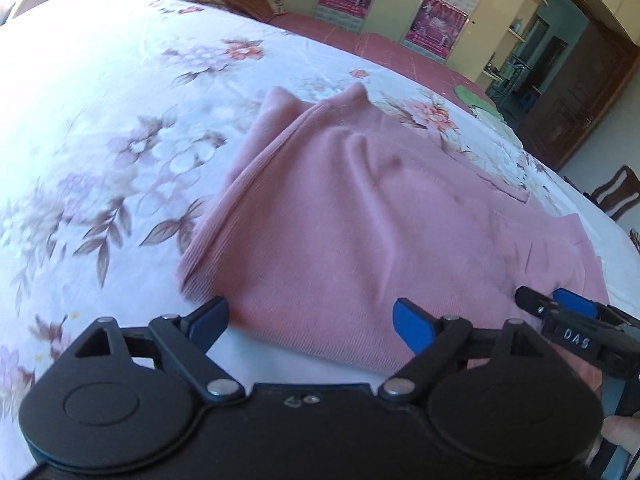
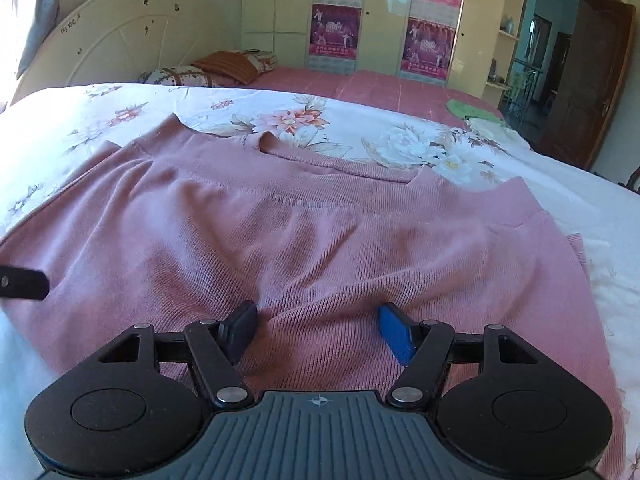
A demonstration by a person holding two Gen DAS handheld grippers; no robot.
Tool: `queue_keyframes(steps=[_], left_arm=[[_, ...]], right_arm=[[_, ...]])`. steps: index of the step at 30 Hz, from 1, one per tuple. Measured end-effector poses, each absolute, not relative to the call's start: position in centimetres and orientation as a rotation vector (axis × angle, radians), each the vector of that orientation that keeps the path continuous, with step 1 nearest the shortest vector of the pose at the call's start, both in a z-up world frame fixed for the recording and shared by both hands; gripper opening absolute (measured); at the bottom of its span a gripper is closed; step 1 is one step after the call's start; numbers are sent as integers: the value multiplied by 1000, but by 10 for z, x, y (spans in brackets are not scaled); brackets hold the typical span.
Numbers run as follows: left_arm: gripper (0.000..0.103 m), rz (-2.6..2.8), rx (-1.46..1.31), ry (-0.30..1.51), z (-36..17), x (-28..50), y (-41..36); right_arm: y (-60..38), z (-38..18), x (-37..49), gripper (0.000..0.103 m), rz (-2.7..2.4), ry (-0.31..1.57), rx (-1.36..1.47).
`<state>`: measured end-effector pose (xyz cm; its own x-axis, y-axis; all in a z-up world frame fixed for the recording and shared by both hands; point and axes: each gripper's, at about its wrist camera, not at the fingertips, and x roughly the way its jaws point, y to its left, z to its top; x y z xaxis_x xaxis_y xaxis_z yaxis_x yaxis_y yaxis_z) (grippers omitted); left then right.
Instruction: Fold small clothes
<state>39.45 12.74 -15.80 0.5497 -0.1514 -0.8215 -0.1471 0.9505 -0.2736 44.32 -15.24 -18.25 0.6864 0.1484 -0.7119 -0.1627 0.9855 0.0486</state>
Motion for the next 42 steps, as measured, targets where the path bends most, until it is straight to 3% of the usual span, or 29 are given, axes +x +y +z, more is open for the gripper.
queue_keyframes(steps=[5,9,18,20,22,23,24,25,28,33,42], left_arm=[[89,-5,-509,1005,-165,380,146],[88,-44,-628,978,-172,381,148],[80,-43,-757,847,-188,405,151],[75,-31,-755,828,-189,411,149],[55,-14,-756,814,-191,415,148],[50,-3,-759,808,-193,417,149],[40,6,-764,804,-196,418,150],[31,17,-767,800,-198,419,152],[16,49,-773,798,-203,420,154],[12,49,-728,746,-189,416,147],[11,-199,-395,563,-116,418,81]], right_arm=[[-142,-160,440,67,175,695,17],[-125,-185,449,67,200,829,-30],[-143,-165,436,67,210,722,116],[-137,-163,436,66,195,713,71],[-133,-173,440,66,152,731,8],[-135,-179,442,63,135,750,9],[-135,-185,444,52,130,777,3],[-135,-193,443,52,132,788,-21],[-124,-201,436,52,133,746,-127],[-126,-204,434,52,145,735,-136],[-140,-198,434,52,175,724,-45]])
